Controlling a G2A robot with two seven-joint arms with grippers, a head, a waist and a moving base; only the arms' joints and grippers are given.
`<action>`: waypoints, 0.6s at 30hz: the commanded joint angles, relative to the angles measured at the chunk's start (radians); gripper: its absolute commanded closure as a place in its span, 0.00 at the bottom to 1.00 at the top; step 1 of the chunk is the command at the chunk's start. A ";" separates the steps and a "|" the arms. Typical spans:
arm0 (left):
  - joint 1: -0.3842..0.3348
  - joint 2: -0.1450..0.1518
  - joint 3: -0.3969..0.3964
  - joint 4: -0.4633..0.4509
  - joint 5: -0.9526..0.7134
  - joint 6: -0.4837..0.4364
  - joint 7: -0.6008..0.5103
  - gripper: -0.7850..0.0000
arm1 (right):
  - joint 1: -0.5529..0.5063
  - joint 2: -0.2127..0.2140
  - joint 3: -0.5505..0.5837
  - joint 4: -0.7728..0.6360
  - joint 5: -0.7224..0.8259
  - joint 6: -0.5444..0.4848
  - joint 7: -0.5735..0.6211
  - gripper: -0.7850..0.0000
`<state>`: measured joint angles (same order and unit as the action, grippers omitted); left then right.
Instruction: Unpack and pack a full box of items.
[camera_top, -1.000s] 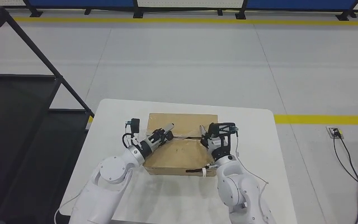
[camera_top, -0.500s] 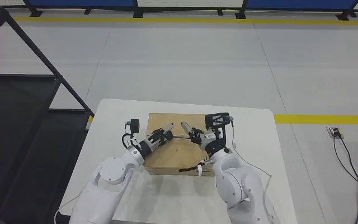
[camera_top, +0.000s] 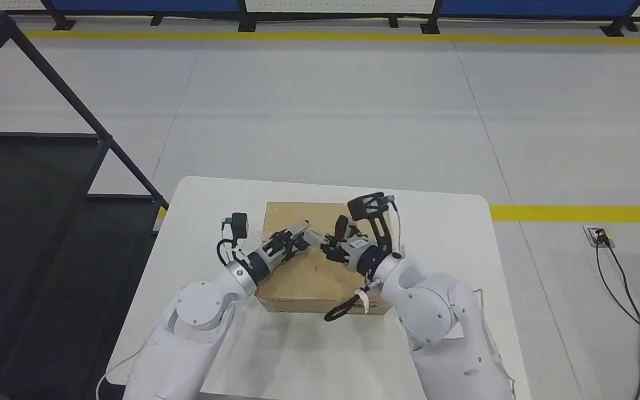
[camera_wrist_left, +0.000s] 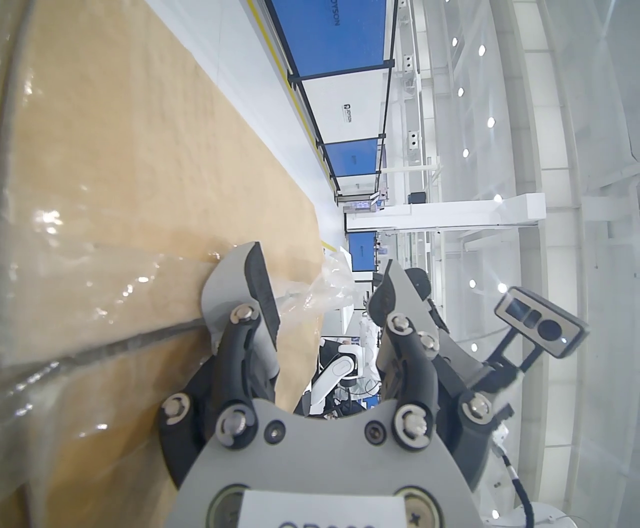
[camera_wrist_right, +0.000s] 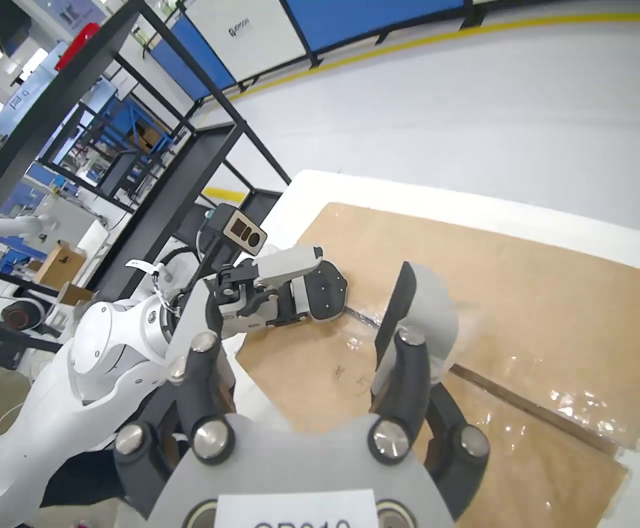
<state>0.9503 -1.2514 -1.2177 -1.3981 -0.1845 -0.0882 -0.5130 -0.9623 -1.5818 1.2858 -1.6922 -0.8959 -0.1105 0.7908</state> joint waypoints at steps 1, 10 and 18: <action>0.000 -0.001 0.000 0.000 -0.003 -0.001 0.001 0.36 | 0.032 0.003 0.009 0.042 0.025 0.000 0.038 0.95; 0.004 -0.001 -0.004 -0.003 -0.003 -0.005 0.000 0.36 | 0.098 0.014 -0.015 0.104 -0.004 0.030 0.131 1.00; 0.007 -0.002 -0.006 -0.009 0.001 -0.004 -0.003 0.36 | 0.077 0.028 0.005 0.072 -0.069 0.141 0.174 1.00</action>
<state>0.9572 -1.2529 -1.2232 -1.4063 -0.1833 -0.0929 -0.5158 -0.8866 -1.5550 1.2911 -1.6178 -0.9468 0.0105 0.9599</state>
